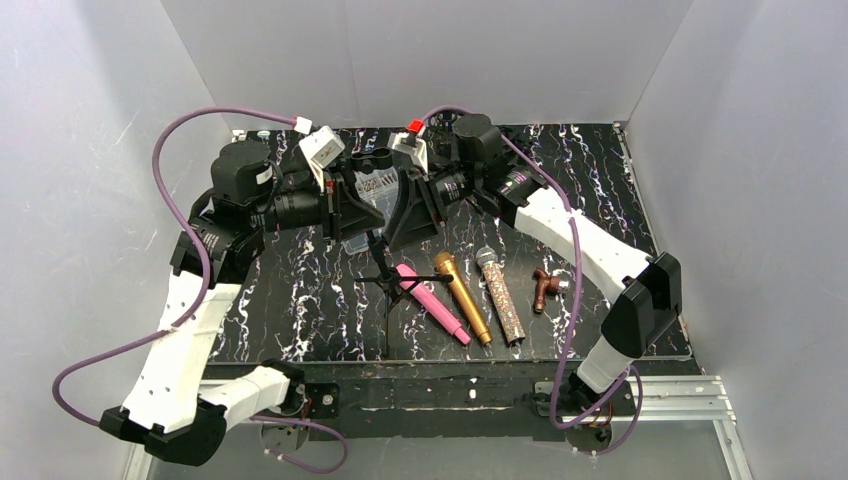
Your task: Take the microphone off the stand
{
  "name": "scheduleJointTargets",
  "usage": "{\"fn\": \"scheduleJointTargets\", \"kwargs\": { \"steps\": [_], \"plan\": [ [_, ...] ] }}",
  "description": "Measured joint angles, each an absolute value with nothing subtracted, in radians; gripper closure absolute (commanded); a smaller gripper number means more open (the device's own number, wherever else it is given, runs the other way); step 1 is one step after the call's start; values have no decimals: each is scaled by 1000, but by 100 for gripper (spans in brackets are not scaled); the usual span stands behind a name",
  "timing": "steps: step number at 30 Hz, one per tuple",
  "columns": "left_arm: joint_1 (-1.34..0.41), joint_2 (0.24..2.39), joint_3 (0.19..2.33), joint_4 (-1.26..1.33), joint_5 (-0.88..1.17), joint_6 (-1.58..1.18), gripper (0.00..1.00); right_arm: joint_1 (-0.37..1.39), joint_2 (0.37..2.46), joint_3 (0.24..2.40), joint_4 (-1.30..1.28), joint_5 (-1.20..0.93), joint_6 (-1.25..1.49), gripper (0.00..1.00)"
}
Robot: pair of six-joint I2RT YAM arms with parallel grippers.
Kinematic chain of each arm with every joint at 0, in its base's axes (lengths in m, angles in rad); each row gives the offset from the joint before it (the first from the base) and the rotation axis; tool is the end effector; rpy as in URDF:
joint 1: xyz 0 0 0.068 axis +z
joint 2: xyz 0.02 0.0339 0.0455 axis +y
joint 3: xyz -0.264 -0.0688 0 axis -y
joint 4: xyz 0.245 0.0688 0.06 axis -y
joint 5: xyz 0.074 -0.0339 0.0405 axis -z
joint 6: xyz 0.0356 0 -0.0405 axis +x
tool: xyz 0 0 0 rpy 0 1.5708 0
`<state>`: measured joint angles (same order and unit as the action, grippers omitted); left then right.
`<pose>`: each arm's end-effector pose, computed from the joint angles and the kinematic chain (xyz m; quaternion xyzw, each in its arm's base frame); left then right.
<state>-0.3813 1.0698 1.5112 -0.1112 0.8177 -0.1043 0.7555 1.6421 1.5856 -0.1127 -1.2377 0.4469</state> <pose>0.1594 -0.0919 0.5359 0.3940 0.4836 -0.4038 0.6692 0.2472 0.2790 0.4085 -0.4653 0.5577 0.6627 0.1824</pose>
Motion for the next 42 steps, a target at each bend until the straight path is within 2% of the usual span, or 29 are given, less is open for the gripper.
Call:
{"fn": "scheduleJointTargets", "kwargs": {
  "steps": [10,13,15,17,18,23,28,36,42],
  "plan": [
    [-381,1070,1495,-107,814,-105,100,770,1642,1586,-113,-1237,444,58],
    [-381,1069,1489,-102,815,-105,100,771,1642,1586,-118,-1232,442,65],
    [-381,1067,1485,-96,820,-109,100,772,1642,1586,-122,-1227,439,76],
    [-381,1064,1480,-93,820,-114,100,773,1642,1586,-130,-1224,432,96],
    [-381,1063,1480,-93,818,-118,100,773,1642,1586,-134,-1224,426,99],
    [-382,1065,1478,-104,788,-162,100,776,1632,1599,-222,-1193,314,99],
    [-384,1068,1478,-95,758,-260,100,791,1585,1682,-471,-1066,-7,99],
    [-389,1098,1478,-4,741,-438,100,822,1497,1782,-699,-826,-444,99],
    [-389,1150,1479,32,730,-478,100,849,1493,1829,-798,-654,-625,67]
  ]
}}
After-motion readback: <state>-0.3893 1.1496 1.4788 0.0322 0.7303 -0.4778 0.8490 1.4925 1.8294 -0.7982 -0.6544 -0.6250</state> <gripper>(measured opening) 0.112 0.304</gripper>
